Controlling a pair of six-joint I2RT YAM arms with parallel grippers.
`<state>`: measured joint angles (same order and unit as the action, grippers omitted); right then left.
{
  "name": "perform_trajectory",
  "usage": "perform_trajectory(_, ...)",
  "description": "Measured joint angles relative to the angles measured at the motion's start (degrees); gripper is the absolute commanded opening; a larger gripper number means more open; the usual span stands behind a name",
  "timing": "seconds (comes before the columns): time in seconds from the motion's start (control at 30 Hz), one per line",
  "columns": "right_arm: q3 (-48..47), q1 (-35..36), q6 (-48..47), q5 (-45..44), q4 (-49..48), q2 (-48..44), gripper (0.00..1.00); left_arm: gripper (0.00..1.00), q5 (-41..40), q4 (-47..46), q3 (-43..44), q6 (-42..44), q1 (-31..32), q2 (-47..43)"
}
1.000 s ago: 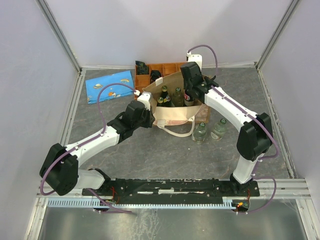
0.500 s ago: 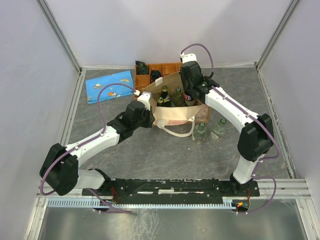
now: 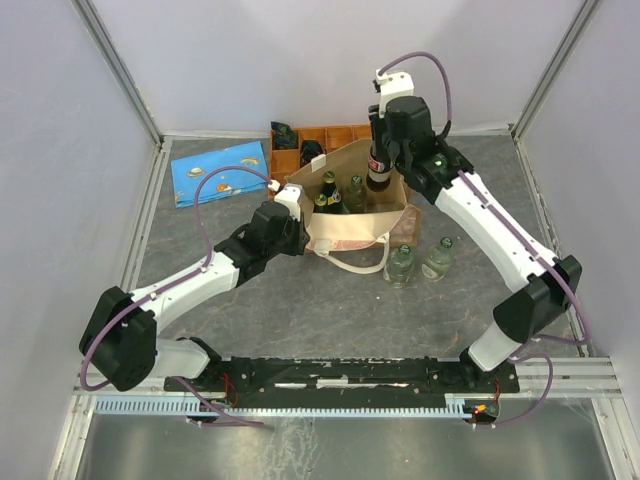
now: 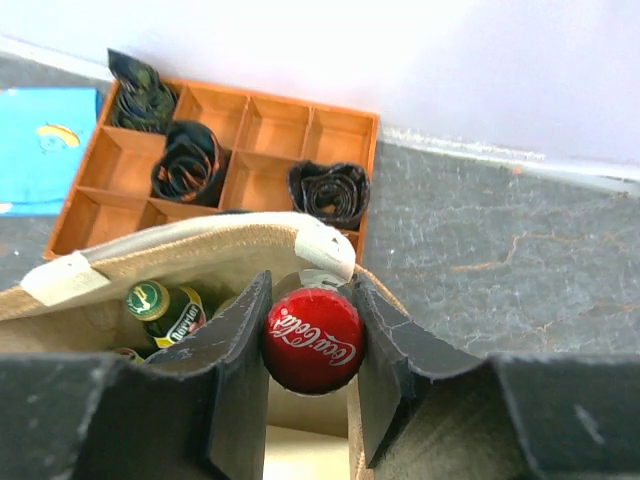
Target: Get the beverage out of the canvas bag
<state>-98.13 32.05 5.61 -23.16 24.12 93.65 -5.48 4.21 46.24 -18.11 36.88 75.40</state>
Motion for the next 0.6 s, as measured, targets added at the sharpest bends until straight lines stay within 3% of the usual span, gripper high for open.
perform_trajectory(0.6,-9.7,0.2,-8.7,-4.9,-3.7,-10.8,0.00,0.03,0.0,0.0,0.0,0.0,0.0,0.1)
